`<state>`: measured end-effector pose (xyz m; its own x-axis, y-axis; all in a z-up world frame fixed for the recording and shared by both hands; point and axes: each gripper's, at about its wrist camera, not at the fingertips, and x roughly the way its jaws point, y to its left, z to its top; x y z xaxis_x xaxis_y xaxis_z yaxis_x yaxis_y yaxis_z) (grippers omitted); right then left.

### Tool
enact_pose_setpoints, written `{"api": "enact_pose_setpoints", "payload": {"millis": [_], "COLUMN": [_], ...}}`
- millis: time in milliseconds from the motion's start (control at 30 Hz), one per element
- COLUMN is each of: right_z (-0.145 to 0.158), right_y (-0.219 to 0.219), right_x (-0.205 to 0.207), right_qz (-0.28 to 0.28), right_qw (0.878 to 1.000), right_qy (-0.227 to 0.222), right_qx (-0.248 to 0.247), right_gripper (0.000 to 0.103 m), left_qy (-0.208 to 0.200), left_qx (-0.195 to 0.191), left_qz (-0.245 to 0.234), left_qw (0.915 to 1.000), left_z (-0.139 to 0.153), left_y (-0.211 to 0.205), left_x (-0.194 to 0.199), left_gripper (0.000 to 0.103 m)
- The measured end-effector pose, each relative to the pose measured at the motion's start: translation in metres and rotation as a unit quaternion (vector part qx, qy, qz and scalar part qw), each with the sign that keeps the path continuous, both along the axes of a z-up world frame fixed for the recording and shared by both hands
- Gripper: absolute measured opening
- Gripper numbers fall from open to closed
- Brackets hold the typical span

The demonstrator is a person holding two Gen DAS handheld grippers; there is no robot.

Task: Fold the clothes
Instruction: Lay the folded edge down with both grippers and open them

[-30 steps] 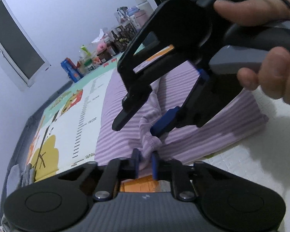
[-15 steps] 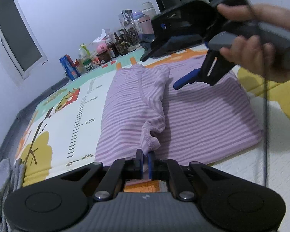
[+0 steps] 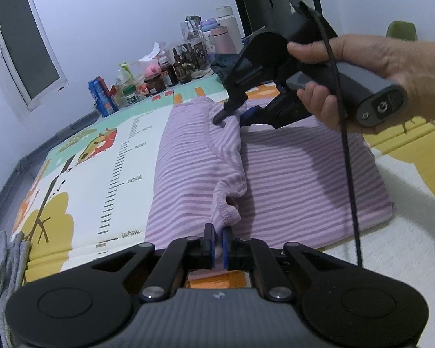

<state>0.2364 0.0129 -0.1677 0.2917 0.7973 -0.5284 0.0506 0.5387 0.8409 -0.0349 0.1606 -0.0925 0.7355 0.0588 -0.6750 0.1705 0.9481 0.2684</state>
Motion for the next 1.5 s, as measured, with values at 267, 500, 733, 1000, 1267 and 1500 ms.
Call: {"api": "enact_pose_setpoints", "payload": {"millis": [267, 500, 733, 1000, 1267, 1500], "right_z": [0.013, 0.056, 0.091, 0.047, 0.006, -0.009], "right_y": [-0.014, -0.041, -0.105, -0.172, -0.184, -0.187], "right_x": [-0.009, -0.018, -0.042, -0.058, -0.063, -0.064], "right_qz": [-0.035, -0.047, -0.084, -0.133, -0.144, -0.154], "right_qw": [0.999, 0.996, 0.99, 0.989, 0.988, 0.987], "right_qy": [-0.022, -0.072, -0.111, -0.058, -0.018, -0.003], "right_qx": [0.023, 0.034, 0.015, -0.021, -0.047, -0.047], "right_gripper": [0.006, 0.006, 0.005, 0.005, 0.005, 0.012], "left_qy": [-0.018, -0.041, -0.038, 0.026, 0.08, 0.084], "left_qx": [-0.024, -0.044, -0.061, -0.045, -0.037, -0.034], "left_qz": [-0.018, -0.059, -0.128, -0.165, -0.164, -0.162], "left_qw": [0.9994, 0.9964, 0.9891, 0.9849, 0.9825, 0.9827], "left_z": [0.021, 0.048, 0.056, 0.017, -0.012, -0.01], "left_y": [-0.001, -0.025, -0.07, -0.105, -0.104, -0.098], "left_x": [-0.004, -0.012, -0.02, -0.017, -0.014, -0.019], "left_gripper": [0.005, 0.005, 0.006, 0.006, 0.006, 0.009]}}
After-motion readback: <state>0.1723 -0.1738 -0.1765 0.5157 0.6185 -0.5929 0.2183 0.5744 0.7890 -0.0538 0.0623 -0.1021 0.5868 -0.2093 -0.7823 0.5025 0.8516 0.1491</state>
